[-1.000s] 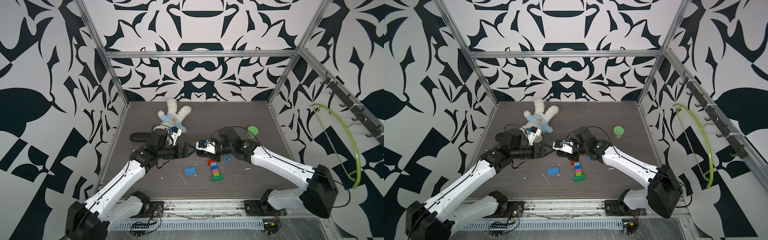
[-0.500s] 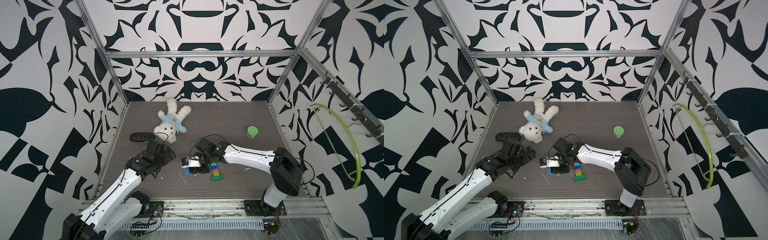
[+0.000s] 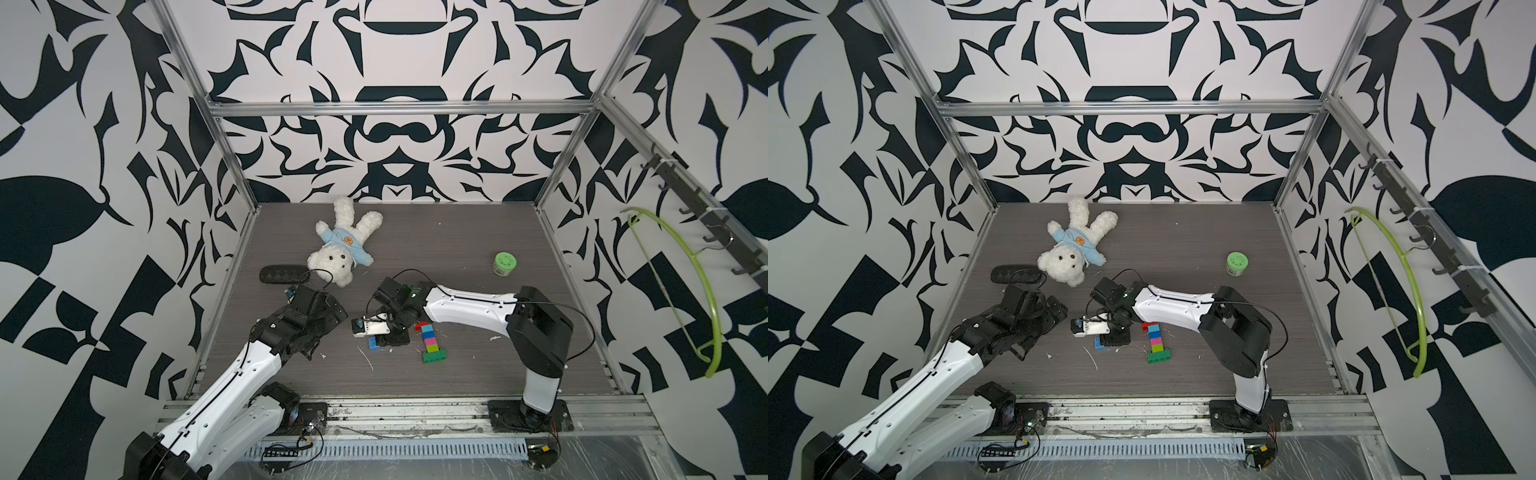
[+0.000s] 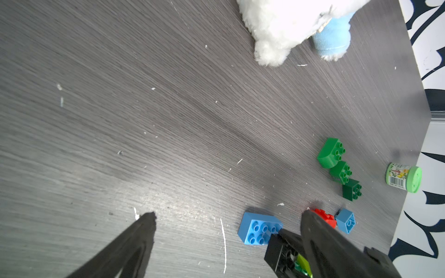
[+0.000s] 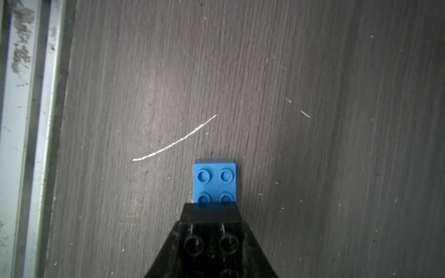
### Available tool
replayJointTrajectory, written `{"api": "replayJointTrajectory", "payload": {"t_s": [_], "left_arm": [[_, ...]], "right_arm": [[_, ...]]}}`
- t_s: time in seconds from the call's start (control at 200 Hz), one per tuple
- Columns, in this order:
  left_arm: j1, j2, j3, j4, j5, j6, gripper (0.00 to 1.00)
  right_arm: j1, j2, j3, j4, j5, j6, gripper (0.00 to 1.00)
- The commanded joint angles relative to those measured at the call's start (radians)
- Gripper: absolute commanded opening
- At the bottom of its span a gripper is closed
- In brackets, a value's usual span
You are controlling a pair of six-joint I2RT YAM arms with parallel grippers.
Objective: Assemble the number 1 with lego
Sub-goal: Assemble the lego brick with the lego brick.
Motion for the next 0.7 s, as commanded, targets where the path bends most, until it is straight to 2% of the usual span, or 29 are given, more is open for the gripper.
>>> {"api": "replayJointTrajectory", "payload": {"t_s": [0.0, 0.49, 0.695], "left_arm": [[0.005, -0.011, -0.019, -0.026, -0.01, -0.002, 1.0], [0.008, -0.014, -0.021, -0.027, -0.01, 0.001, 1.0], [0.009, -0.017, -0.022, -0.03, -0.01, 0.0, 1.0]], "right_arm": [[0.008, -0.001, 0.046, -0.034, 0.016, 0.01, 0.19], [0.027, 0.051, 0.07, -0.06, 0.056, 0.002, 0.22], [0.031, 0.076, 0.082, -0.064, 0.094, 0.011, 0.27]]}}
